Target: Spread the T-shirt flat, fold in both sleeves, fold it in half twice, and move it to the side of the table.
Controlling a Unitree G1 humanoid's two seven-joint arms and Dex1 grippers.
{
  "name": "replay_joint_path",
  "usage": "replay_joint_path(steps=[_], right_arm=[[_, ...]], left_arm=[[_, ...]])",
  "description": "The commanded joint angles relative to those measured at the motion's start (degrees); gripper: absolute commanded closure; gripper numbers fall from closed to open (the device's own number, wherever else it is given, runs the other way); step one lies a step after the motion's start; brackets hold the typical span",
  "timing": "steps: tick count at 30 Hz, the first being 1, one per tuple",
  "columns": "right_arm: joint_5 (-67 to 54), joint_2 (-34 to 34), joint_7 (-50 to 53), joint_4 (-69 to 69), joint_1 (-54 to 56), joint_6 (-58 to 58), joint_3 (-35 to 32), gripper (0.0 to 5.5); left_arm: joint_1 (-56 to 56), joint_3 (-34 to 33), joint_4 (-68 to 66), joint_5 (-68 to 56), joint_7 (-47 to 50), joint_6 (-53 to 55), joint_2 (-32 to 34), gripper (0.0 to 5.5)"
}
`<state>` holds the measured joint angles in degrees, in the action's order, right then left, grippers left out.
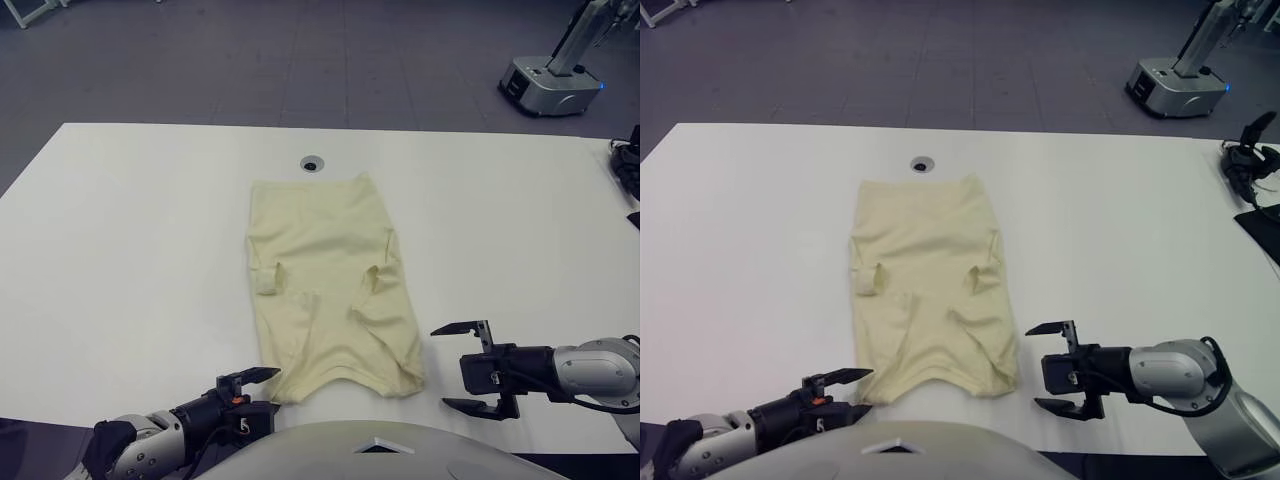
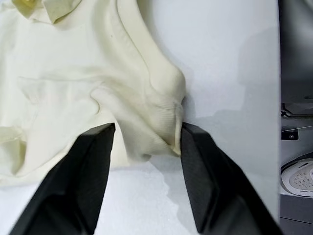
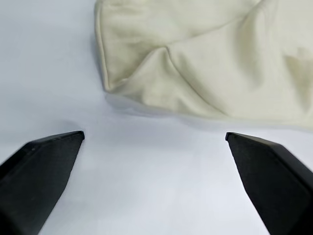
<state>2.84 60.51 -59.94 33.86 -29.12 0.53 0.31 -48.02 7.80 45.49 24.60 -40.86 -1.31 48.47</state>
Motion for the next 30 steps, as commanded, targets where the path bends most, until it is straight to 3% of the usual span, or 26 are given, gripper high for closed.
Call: replay_joint_path(steps=[1, 7, 11, 30], right_arm=[[0.6, -0.5, 0.8, 0.3, 0.7, -0.9, 0.2, 0.10], [5.0, -0.5, 2.5, -1.2, -1.3, -8.1, 2.7, 0.10], [7.1, -1.8, 3.7, -2.7, -0.5, -10.2, 5.8, 0.82], [9.7, -2.9, 6.4, -4.7, 2.5, -12.4, 8.8, 4.07]], left_arm=[[-1.0, -0.4, -2.6, 2.8, -1.9, 3.0, 0.9, 3.78], [-0.7, 1.3, -1.6, 3.3, -2.2, 4.5, -0.5, 4.78], [-0.1, 2.0, -1.5, 3.3, -2.5, 5.0, -0.6, 5.50], [0.8, 1.7, -2.2, 3.5, -3.7, 4.4, 0.4, 5.50]])
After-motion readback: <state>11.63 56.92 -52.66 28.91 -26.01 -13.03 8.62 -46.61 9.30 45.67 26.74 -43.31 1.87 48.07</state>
